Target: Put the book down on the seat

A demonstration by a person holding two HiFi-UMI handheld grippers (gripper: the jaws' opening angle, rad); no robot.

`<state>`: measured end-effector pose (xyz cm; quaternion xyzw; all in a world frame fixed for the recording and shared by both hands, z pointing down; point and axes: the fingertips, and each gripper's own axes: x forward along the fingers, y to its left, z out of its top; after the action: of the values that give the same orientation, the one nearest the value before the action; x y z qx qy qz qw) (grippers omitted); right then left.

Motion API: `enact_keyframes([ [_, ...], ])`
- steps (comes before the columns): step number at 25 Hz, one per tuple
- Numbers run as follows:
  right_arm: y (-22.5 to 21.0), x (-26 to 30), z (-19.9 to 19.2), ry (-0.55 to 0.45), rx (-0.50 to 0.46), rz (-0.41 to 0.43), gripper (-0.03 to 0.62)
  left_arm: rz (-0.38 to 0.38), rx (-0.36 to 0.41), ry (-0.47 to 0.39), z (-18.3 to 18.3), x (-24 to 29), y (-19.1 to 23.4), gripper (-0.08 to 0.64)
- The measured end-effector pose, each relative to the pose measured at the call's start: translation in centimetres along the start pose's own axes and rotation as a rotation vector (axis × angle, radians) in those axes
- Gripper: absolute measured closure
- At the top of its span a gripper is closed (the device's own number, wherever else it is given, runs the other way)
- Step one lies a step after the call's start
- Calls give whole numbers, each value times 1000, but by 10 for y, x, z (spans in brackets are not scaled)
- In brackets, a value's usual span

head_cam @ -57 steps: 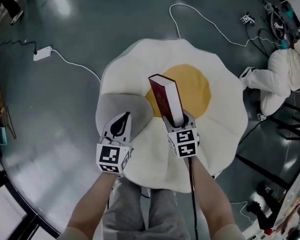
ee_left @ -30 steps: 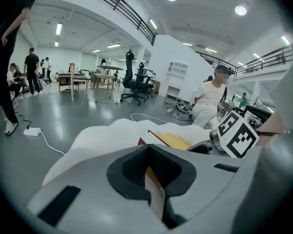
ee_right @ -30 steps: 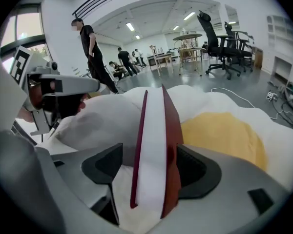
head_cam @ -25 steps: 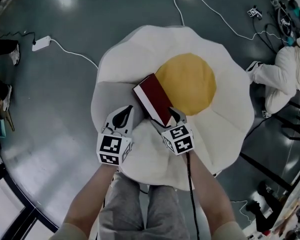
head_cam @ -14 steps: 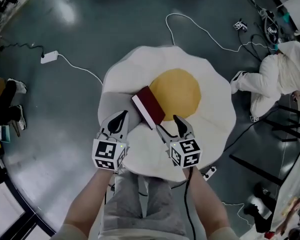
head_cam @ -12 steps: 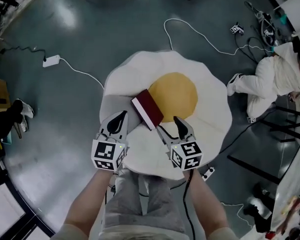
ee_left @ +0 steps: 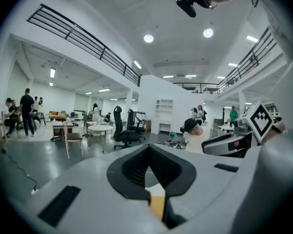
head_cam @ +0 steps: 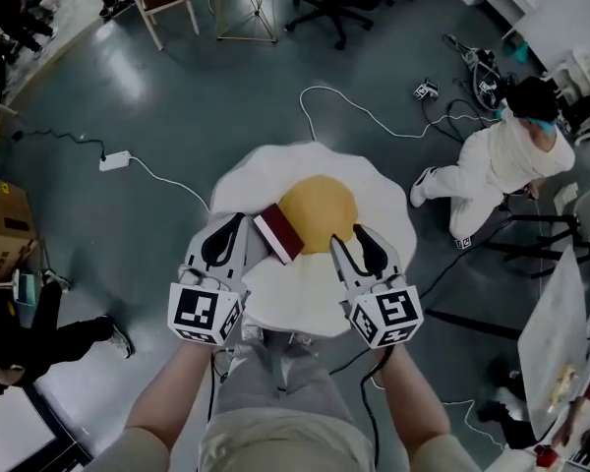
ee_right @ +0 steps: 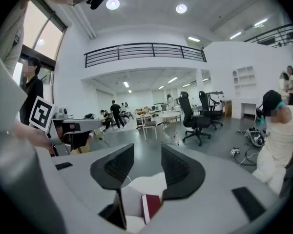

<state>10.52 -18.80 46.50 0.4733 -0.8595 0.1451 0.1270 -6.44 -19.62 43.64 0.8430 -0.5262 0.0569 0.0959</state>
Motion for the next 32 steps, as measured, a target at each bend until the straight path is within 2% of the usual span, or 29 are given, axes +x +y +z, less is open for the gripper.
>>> enact_keyframes([
  [7, 18, -83, 120, -184, -44, -25, 428, -96, 19, -144, 117, -53, -38, 557],
  [11, 37, -129, 180, -287, -103, -24, 434, -125, 57, -206, 164, -82, -56, 557],
  [15, 57, -166, 218, -363, -198, -37, 439, -137, 118, -265, 200, -113, -67, 557],
  [18, 70, -189, 228, -382, -253, -50, 439, -121, 139, -318, 215, -140, -74, 557],
  [20, 76, -202, 229, -399, -252, -54, 453, -119, 160, -343, 218, -155, -80, 557],
  [22, 81, -210, 225, -406, -225, -50, 473, -113, 169, -345, 216, -165, -82, 557],
  [27, 88, -225, 210, -405, -147, -33, 552, -103, 132, -335, 207, -184, -88, 557],
  [32, 91, -223, 202, -404, -109, -18, 591, -101, 150, -347, 202, -184, -95, 557],
])
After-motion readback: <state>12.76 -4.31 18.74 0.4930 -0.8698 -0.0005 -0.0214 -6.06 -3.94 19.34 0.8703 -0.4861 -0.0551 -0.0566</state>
